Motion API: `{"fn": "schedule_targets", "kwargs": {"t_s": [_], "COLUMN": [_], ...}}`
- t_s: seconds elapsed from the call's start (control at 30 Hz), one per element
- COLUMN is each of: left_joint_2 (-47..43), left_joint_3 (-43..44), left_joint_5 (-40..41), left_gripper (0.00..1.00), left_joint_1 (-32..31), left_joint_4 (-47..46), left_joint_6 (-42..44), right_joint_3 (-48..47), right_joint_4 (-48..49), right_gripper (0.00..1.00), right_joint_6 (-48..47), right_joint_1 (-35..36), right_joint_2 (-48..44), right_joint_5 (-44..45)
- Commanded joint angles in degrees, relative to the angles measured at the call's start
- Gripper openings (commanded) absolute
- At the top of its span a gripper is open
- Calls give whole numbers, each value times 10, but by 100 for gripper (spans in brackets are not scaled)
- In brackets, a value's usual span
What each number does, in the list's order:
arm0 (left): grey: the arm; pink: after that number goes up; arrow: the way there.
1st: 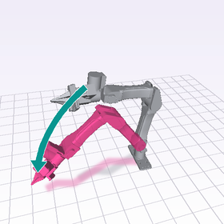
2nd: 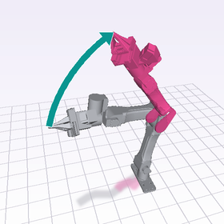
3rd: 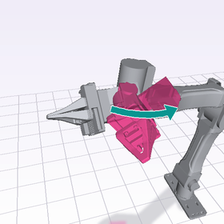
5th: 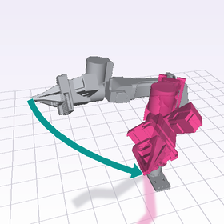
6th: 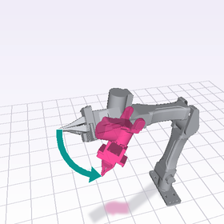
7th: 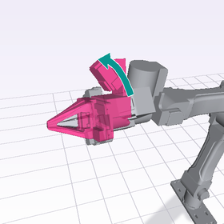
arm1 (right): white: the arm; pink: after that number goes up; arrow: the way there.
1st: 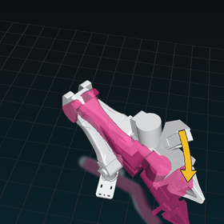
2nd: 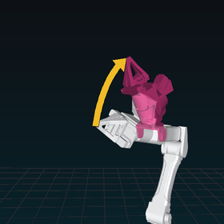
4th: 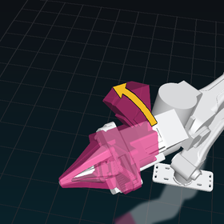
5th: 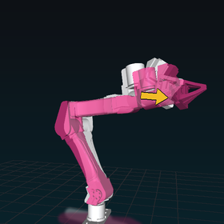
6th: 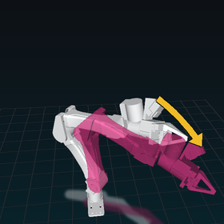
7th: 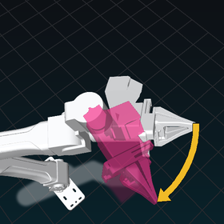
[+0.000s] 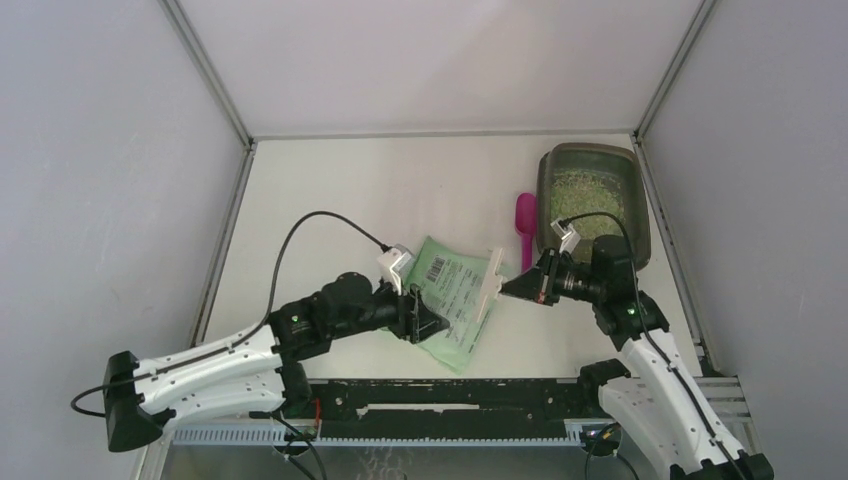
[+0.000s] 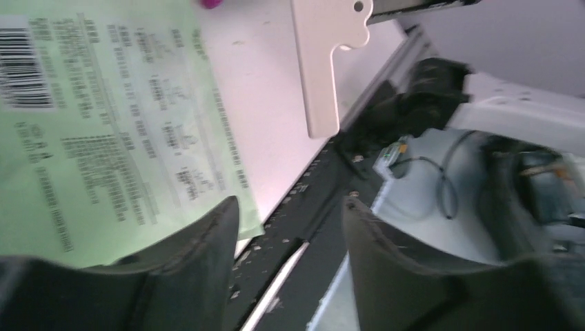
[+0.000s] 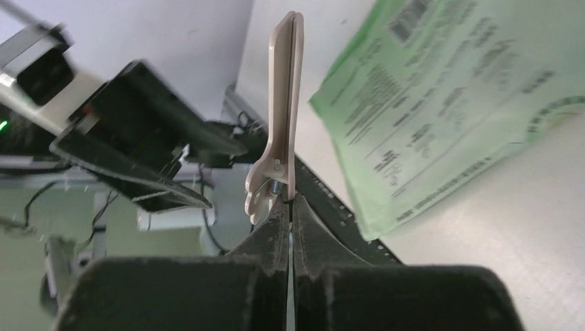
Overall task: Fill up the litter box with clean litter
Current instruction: Pick up the clamp at the center of the board.
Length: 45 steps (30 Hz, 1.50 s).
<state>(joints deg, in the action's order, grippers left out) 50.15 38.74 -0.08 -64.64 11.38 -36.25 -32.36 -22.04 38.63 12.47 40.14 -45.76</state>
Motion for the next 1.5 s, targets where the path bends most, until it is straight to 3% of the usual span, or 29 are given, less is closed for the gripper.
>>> {"fn": "schedule_targets", "kwargs": {"t_s": [0.0,0.07,0.13,0.17,0.33,0.5,0.6,0.77,1.1,1.33,1.4,1.43,1.47], "left_joint_2": [-33,-34,-33,-32,-19,-35,-52,-48,-19,-1,-3,-7,-12], "left_joint_3": [-46,-63,-83,-93,-120,-125,-127,-128,-135,-135,-139,-144,-149], "left_joint_5": [-151,-179,-206,-216,-256,-260,-261,-272,-279,-288,-291,-291,-292], "left_gripper": [68,79,97,99,100,97,89,61,46,16,12,11,11], "left_joint_1": [22,23,26,28,29,32,36,43,43,45,49,52,57], "left_joint_4": [-152,-199,-260,-288,-395,-432,-437,-450,-491,-506,-511,-514,-518], "left_joint_6": [-29,-47,-71,-84,-131,-141,-144,-156,-178,-188,-195,-199,-206], "right_joint_3": [-20,-20,-20,-20,-20,-20,-16,-15,-16,-16,-16,-16,-16], "right_joint_4": [76,105,125,133,162,186,197,205,235,241,237,234,230], "right_gripper": [0,0,0,0,0,0,0,0,0,0,0,5,21], "right_joint_6": [31,58,79,86,102,108,111,112,119,121,118,115,114], "right_joint_1": [10,23,37,47,114,182,204,227,247,254,255,254,253], "right_joint_2": [-38,-52,-59,-61,-52,-35,-33,-33,-23,-18,-22,-25,-28], "right_joint_5": [-124,-142,-145,-145,-115,-84,-73,-52,-30,-20,-17,-18,-18]}}
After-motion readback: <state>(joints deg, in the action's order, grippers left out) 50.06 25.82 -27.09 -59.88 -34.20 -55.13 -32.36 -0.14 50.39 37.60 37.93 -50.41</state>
